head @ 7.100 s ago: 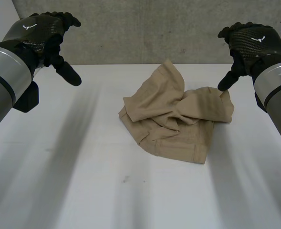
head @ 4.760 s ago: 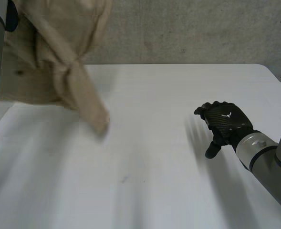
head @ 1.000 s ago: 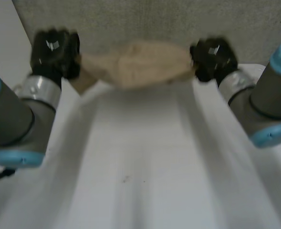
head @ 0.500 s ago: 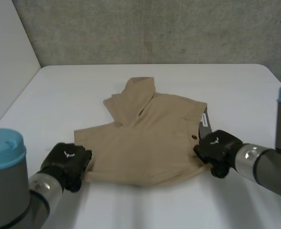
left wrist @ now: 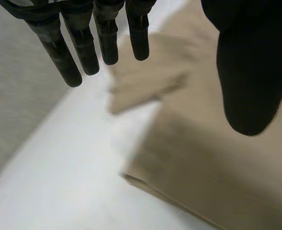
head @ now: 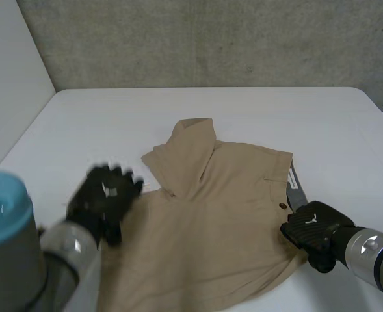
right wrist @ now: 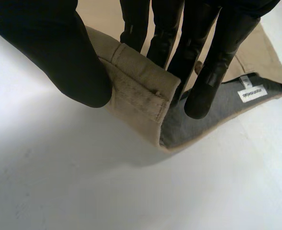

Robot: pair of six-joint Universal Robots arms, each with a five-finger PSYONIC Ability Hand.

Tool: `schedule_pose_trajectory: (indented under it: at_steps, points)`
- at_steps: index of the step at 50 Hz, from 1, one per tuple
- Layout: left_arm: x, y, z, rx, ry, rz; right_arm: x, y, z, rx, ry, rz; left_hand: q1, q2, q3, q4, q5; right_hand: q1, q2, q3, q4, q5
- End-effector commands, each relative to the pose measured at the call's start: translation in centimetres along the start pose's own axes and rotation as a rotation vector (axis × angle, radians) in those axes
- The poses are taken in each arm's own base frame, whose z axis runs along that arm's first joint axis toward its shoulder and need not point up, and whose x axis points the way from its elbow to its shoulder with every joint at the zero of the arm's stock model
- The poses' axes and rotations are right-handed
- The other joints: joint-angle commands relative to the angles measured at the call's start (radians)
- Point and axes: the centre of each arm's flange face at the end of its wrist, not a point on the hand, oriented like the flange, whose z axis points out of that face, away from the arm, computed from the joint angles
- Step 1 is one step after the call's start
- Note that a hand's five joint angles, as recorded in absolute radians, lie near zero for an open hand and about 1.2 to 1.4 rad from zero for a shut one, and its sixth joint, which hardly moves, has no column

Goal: Fold the shorts.

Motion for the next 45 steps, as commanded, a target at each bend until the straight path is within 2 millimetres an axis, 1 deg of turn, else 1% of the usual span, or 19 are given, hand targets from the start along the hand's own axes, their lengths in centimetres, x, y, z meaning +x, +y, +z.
schedule_pose_trajectory:
  at_steps: [1, 3, 4, 7, 8, 11, 12, 14, 15, 19, 24, 30, 34, 37, 42, 45]
  points:
    - [-2.9, -2.0, 7.7, 0.191, -0.086, -0.012, -0.3, 0.1, 0.6, 0.058, 0.015, 0.027, 0.104, 0.103, 0.102, 0.11, 0.113, 0.408, 0.216, 0.214, 0.204, 0.24]
    - [-3.0, -2.3, 9.1, 0.231, -0.064, -0.009, -0.2, 0.1, 0.8, 0.072, 0.024, 0.032, 0.119, 0.117, 0.117, 0.125, 0.128, 0.408, 0.216, 0.214, 0.204, 0.24]
    - [-3.1, -2.3, 10.6, 0.255, -0.04, -0.007, -0.2, 0.0, 0.8, 0.077, 0.028, 0.032, 0.151, 0.149, 0.149, 0.157, 0.16, 0.408, 0.216, 0.214, 0.204, 0.24]
    - [-3.6, -1.8, 12.9, 0.27, -0.007, -0.01, -0.2, 0.0, 1.1, 0.09, 0.037, 0.045, 0.186, 0.185, 0.184, 0.193, 0.195, 0.408, 0.216, 0.214, 0.204, 0.24]
    - [-3.6, -1.5, 14.2, 0.277, 0.007, -0.011, -0.2, 0.0, 1.1, 0.095, 0.04, 0.046, 0.195, 0.194, 0.193, 0.201, 0.204, 0.408, 0.216, 0.214, 0.204, 0.24]
    - [-3.5, -1.2, 16.1, 0.293, 0.03, -0.011, -0.2, 0.2, 1.4, 0.1, 0.047, 0.05, 0.204, 0.203, 0.202, 0.21, 0.213, 0.408, 0.216, 0.214, 0.204, 0.24]
    - [-3.5, -0.9, 17.3, 0.297, 0.035, -0.009, -0.2, 0.2, 1.5, 0.101, 0.048, 0.049, 0.216, 0.214, 0.213, 0.222, 0.225, 0.408, 0.216, 0.214, 0.204, 0.24]
    - [-3.4, -0.6, 18.4, 0.297, 0.037, -0.007, -0.4, 0.5, 1.8, 0.097, 0.043, 0.05, 0.23, 0.229, 0.228, 0.237, 0.239, 0.408, 0.216, 0.214, 0.204, 0.24]
    - [-3.2, -0.3, 19.5, 0.29, 0.042, -0.007, -0.4, 0.5, 1.9, 0.097, 0.043, 0.052, 0.239, 0.238, 0.237, 0.246, 0.248, 0.408, 0.216, 0.214, 0.204, 0.24]
    - [-2.4, 0.7, 21.2, 0.267, 0.09, -0.008, -0.5, 0.9, 2.4, 0.09, 0.035, 0.055, 0.263, 0.261, 0.26, 0.269, 0.272, 0.408, 0.216, 0.214, 0.204, 0.24]
    - [-1.3, 1.5, 22.7, 0.27, 0.174, -0.009, -0.8, 1.2, 2.8, 0.077, 0.022, 0.062, 0.324, 0.323, 0.322, 0.331, 0.333, 0.408, 0.216, 0.214, 0.204, 0.24]
    - [-0.6, 2.3, 23.8, 0.257, 0.202, -0.009, -0.8, 1.5, 3.0, 0.07, 0.019, 0.067, 0.409, 0.408, 0.407, 0.416, 0.418, 0.408, 0.216, 0.214, 0.204, 0.24]
    - [-0.5, 2.6, 24.3, 0.241, 0.202, -0.012, -0.7, 1.5, 3.1, 0.069, 0.022, 0.069, 0.673, 0.672, 0.671, 0.679, 0.682, 0.408, 0.216, 0.214, 0.204, 0.24]
    - [-0.6, 2.7, 24.2, 0.205, 0.202, -0.015, -0.7, 1.6, 3.1, 0.065, 0.02, 0.07, 1.028, 1.026, 1.026, 1.034, 1.037, 0.408, 0.216, 0.214, 0.204, 0.24]
    - [-0.9, 2.9, 23.7, 0.128, 0.127, 0.015, -0.7, 1.7, 3.2, 0.062, 0.017, 0.071, 1.04, 1.039, 1.038, 1.047, 1.049, 0.408, 0.216, 0.214, 0.204, 0.24]
    - [-1.5, 3.0, 23.0, 0.059, 0.035, 0.05, -0.8, 1.6, 3.1, 0.063, 0.016, 0.07, 1.04, 1.039, 1.038, 1.047, 1.049, 0.408, 0.216, 0.214, 0.204, 0.24]
